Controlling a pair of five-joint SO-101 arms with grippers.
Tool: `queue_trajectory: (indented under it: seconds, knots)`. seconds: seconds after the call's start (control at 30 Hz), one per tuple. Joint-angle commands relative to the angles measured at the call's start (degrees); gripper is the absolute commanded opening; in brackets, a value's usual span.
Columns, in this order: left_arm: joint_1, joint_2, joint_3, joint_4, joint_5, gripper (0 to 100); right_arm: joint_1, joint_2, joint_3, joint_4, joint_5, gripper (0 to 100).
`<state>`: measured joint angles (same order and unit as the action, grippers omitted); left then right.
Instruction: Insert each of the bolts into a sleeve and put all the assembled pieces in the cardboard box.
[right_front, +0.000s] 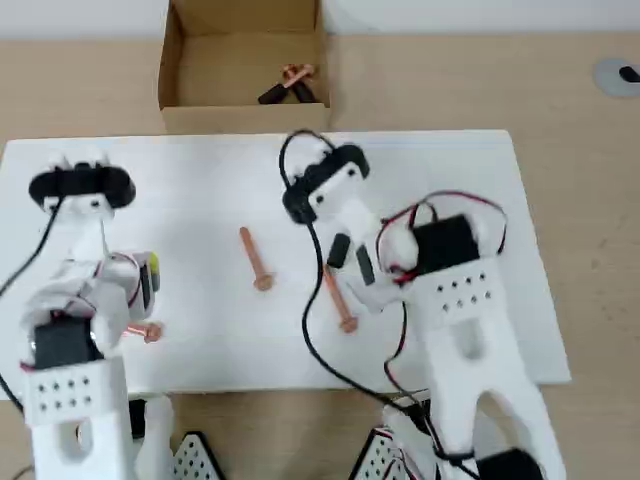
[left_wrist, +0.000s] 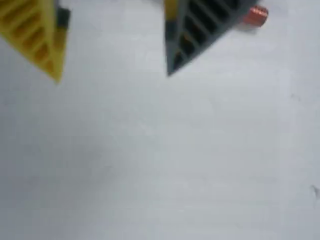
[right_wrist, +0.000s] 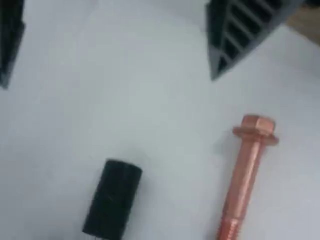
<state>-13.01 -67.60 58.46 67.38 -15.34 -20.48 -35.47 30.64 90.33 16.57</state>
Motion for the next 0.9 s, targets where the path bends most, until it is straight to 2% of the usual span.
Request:
queue_trajectory:
  seconds: [0.0, 0.1, 0.23, 0.3, 0.37, 0.43, 0.6, 0.87]
  knots:
    - [0.4, -6.8, 4.7, -2.5, 0.4, 15, -0.9, -3.3, 9.7, -11.7, 3.9, 29.9]
    - [0.4, -10.6, 6.9, -2.7, 2.0, 15, -0.8, -2.5, 17.4, -24.4, 8.0, 29.9]
    - [-1.1, -12.4, 9.9, -5.8, 14.6, 15, -0.8, 0.3, 25.3, -42.4, 17.1, 29.9]
    - [-2.0, -12.2, 11.0, -7.0, 18.5, 15, -0.8, 2.4, 24.8, -43.3, 18.8, 29.9]
    - [-2.0, -11.5, 12.2, -7.1, 18.4, 15, -0.7, 5.6, 22.8, -42.6, 18.8, 29.9]
    - [-1.8, -10.3, 13.3, -7.1, 14.9, 15, 0.5, 9.2, 20.2, -41.2, 18.8, 29.9]
    - [-1.8, -7.1, 12.1, -7.0, 0.8, 15, 4.5, 16.8, 14.5, -39.5, 18.8, 29.9]
    - [-0.2, -3.1, 7.8, -7.3, -20.2, 15, 5.8, 18.3, 13.2, -39.6, 18.9, 29.9]
